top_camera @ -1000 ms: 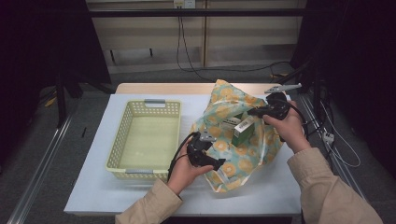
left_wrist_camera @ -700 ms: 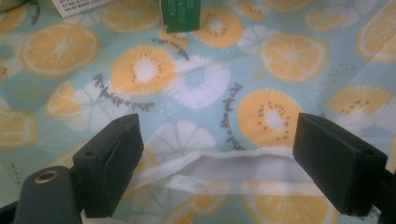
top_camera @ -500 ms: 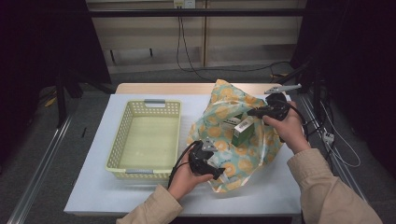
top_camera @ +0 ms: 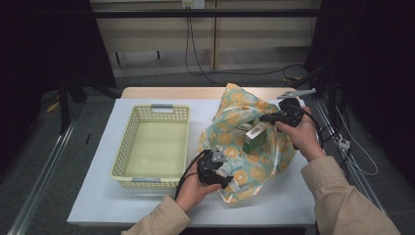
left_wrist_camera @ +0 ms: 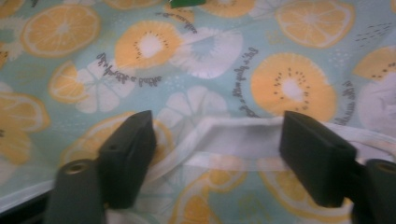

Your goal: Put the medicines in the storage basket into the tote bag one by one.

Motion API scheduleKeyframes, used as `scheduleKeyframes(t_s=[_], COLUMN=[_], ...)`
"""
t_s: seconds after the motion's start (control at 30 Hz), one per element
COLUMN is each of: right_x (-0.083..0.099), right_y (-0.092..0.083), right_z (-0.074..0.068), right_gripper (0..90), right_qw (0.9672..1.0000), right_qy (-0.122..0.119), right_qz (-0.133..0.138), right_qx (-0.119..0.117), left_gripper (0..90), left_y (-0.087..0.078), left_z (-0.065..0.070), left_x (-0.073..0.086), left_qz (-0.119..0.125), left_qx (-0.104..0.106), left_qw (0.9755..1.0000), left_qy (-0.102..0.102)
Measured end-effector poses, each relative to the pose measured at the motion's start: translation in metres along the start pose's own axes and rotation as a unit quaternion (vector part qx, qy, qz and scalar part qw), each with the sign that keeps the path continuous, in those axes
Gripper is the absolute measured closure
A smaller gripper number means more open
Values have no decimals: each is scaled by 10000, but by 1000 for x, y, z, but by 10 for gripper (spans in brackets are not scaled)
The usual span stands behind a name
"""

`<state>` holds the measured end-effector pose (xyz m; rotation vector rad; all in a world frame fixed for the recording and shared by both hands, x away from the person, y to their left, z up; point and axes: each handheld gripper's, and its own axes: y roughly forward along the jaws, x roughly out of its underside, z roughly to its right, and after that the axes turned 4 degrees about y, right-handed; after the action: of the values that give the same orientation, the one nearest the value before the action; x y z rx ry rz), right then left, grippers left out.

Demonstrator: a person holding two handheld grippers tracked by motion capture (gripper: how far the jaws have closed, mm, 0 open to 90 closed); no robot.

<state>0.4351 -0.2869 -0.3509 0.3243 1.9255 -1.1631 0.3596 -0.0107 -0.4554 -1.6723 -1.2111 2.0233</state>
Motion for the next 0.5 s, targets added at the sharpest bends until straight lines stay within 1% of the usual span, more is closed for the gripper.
scheduleKeyframes(t_s=[0.03,0.1,0.13,0.2,0.27,0.4,0.43,0.5], right_x=[0,1,2,3,4,4,4,4], right_y=[0,0,0,0,1,2,2,3], right_z=[0,1,1,2,2,2,2,2], right_gripper=[887,887,887,887,887,887,887,887], right_qw=[10000,10000,10000,10000,10000,10000,10000,10000], right_qy=[13,20,30,42,49,67,59,53], right_qz=[1,2,3,-13,-4,-15,-13,-20], right_qx=[-5,-1,-4,0,-13,-20,-24,-12], left_gripper=[332,354,367,431,542,632,658,713], left_y=[1,1,1,0,1,1,1,1], left_z=[1,1,1,-1,-3,-6,-6,-8], left_x=[0,-1,-1,-1,-1,-3,-3,-3], left_qz=[55,29,62,79,100,101,71,88], left_qx=[5,-29,-52,-65,-92,-139,-158,-126], left_qw=[10000,9999,9999,9998,9995,9989,9988,9983], left_qy=[-76,-100,-152,-179,-279,-439,-460,-561])
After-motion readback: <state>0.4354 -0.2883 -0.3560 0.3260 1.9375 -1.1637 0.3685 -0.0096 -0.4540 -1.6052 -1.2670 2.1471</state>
